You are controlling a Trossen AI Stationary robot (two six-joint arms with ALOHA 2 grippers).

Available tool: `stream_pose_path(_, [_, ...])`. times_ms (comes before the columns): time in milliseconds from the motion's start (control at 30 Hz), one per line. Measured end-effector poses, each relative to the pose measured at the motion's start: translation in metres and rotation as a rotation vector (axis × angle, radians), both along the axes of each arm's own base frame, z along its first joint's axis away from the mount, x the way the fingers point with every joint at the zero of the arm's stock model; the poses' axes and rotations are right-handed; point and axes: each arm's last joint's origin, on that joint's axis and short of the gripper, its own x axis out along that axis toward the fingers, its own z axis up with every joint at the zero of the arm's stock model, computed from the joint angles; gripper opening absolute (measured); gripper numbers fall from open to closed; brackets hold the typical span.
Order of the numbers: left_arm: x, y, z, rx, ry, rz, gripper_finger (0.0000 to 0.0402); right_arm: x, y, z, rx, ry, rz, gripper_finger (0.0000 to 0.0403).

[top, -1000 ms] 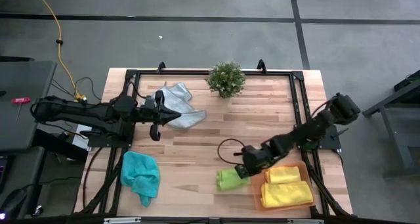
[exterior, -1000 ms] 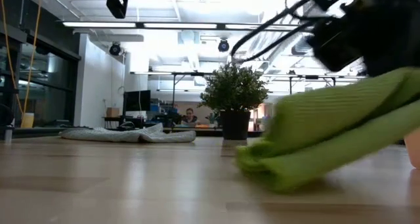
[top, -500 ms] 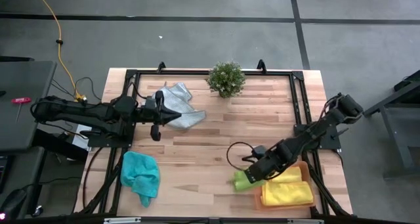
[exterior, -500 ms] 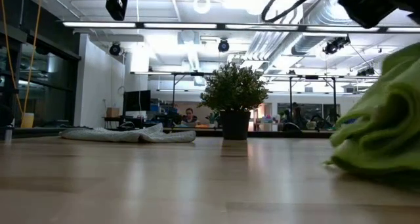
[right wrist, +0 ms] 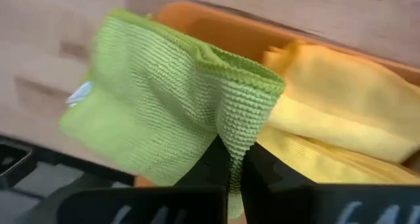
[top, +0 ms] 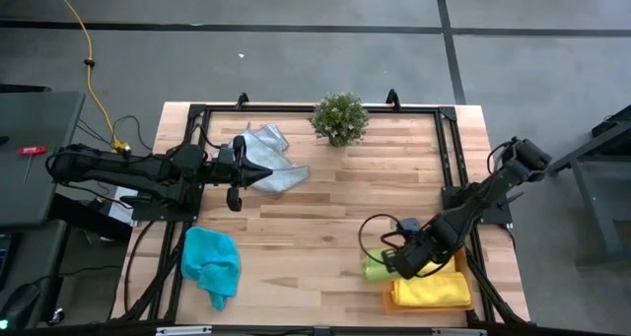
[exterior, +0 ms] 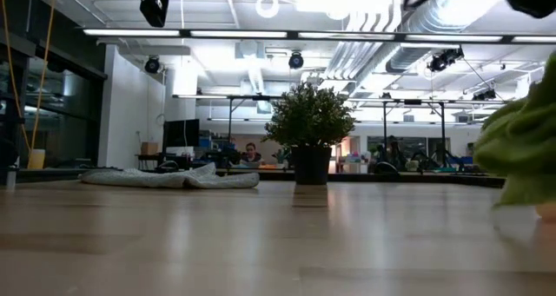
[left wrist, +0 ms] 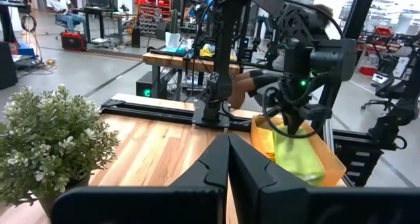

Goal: Fold microfiber towels
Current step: Put the folded green microfiber towel into the orange bin

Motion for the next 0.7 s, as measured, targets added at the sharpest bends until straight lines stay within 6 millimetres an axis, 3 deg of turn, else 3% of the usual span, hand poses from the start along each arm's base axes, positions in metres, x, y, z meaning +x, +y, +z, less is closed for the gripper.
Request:
stream_pose_path(367, [0.0, 0.0, -0.003, -0.001, 0.027, 0.002, 0.0, -0.031, 0.004, 0.005, -0.045, 0.146, -0.083, 0.0])
stream_pose_path(700, [0.0, 0.0, -0.003, -0.001, 0.029, 0.005, 0.0, -0.051, 0.002, -0.032, -0.094, 0.276, -0.157, 0.0])
